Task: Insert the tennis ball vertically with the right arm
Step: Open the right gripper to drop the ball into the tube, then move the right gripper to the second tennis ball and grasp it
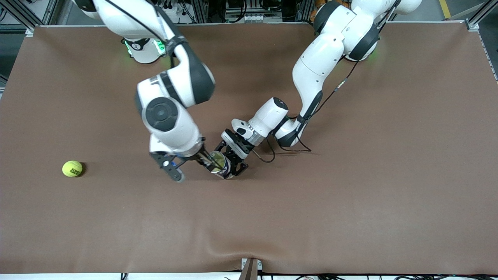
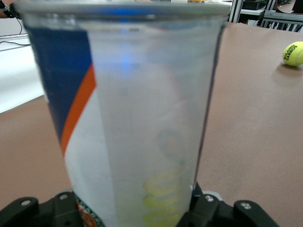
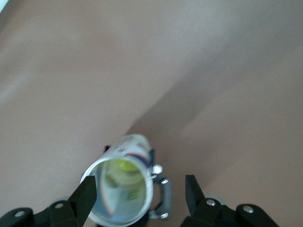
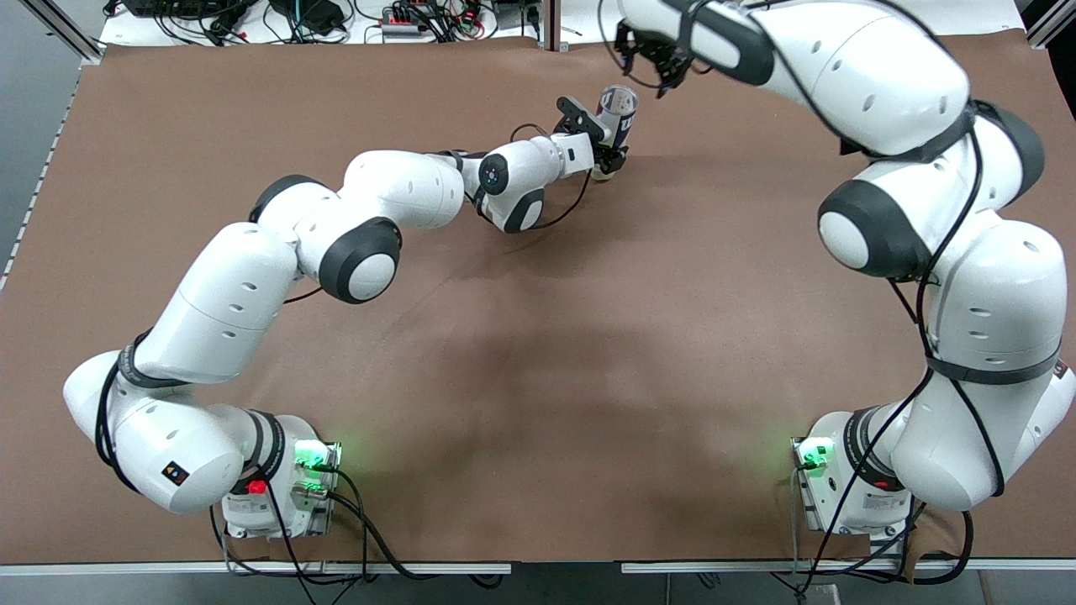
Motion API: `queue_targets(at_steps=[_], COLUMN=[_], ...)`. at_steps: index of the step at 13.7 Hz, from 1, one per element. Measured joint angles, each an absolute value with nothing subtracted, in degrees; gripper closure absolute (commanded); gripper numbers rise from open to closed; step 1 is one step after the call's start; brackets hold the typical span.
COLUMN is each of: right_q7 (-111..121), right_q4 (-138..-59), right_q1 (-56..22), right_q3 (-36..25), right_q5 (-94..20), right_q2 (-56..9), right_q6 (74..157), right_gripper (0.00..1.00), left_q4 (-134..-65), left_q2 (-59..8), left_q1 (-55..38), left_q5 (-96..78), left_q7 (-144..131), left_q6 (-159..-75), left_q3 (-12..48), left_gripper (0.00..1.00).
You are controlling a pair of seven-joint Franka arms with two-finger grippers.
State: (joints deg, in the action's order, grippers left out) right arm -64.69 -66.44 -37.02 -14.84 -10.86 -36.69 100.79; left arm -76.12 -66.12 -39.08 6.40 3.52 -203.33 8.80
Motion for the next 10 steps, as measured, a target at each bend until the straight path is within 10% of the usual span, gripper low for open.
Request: queue_targets(at_steps=[10], right_q7=[-19.60], right_q4=[-67.28], right_q1=[-15.28], right_q3=[-16.45], right_q5=[-5.88], right_q2=[-31.10], right_q6=[82.38], right_gripper=[0.07], left_q4=[-75.74], left_q2=[-66.12], left_q1=[-38.77], left_q5=[6.40], left_q7=[3.52], left_q6=[-203.33], left_q3=[8.53], left_gripper=[0.23])
